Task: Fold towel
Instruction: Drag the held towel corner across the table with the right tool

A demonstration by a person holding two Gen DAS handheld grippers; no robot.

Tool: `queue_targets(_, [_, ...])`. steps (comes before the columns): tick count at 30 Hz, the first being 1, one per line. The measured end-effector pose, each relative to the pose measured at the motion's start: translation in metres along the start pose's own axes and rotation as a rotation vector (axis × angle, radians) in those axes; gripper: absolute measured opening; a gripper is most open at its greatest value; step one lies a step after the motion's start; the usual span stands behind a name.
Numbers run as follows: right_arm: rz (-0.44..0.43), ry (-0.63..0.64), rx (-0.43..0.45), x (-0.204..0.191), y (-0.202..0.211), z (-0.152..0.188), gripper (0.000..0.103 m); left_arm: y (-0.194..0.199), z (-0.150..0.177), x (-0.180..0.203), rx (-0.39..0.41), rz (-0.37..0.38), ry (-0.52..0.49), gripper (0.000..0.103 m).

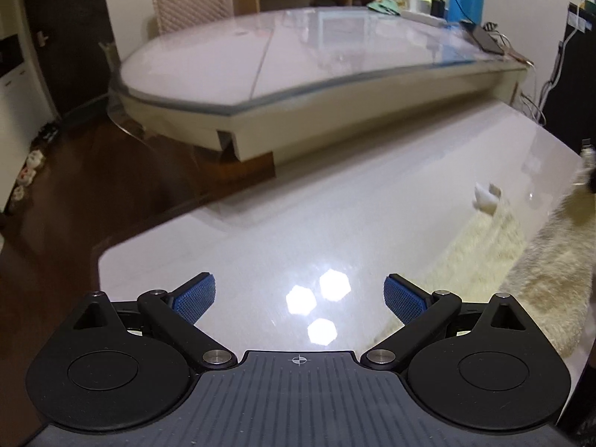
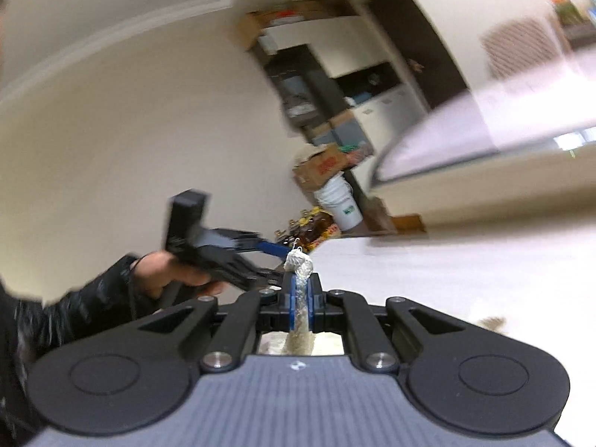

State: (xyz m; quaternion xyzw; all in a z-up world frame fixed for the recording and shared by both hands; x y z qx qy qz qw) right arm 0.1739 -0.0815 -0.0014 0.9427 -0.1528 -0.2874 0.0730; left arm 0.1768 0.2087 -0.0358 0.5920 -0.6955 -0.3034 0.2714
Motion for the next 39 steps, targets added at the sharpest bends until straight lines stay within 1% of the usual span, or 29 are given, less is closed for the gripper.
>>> queue_targets(4, [0.033,-0.152,-0.003,0.037,0.0,0.008,0.007,-0.004,-0.001,0.005,-0.008,-0.001,-0.016,0.1])
queue_targets(6, [0.042,-0.184,-0.003,0.046,0.002,0.011,0.007,-0.007,-0.001,0.009,-0.013,0.006,-0.026,0.1])
queue_targets(10, [0.083,-0.292,-0.005,0.072,0.003,0.02,0.007,-0.011,-0.001,0.017,-0.014,0.015,-0.047,0.1])
queue_targets(14, [0.108,-0.313,-0.021,0.077,-0.002,0.023,0.007,-0.013,-0.001,0.025,-0.013,0.026,-0.076,0.1])
queue_targets(18, [0.116,-0.339,-0.012,0.083,-0.004,0.026,0.007,-0.016,0.0,0.029,-0.017,0.033,-0.082,0.1])
queue_targets(31, [0.179,-0.353,-0.03,0.092,-0.013,0.029,0.007,-0.019,0.008,0.04,-0.036,0.052,-0.117,0.1])
queue_targets(37, [0.234,-0.348,-0.08,0.097,-0.02,0.033,0.01,-0.017,0.01,0.048,-0.032,0.074,-0.131,0.1])
queue_targets(39, [0.245,-0.349,-0.084,0.098,-0.019,0.034,0.01,-0.016,0.012,0.051,-0.033,0.085,-0.142,0.1])
Point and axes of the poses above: each gripper's, at about its wrist camera, not at the fingertips, and y roughly against the way its jaws point, x to its right, z to its underside, the point moved 8 cm from there along -y, roughly the way its jaws point, and after that the axes turned 6 degrees about y, right-handed, at the moved point
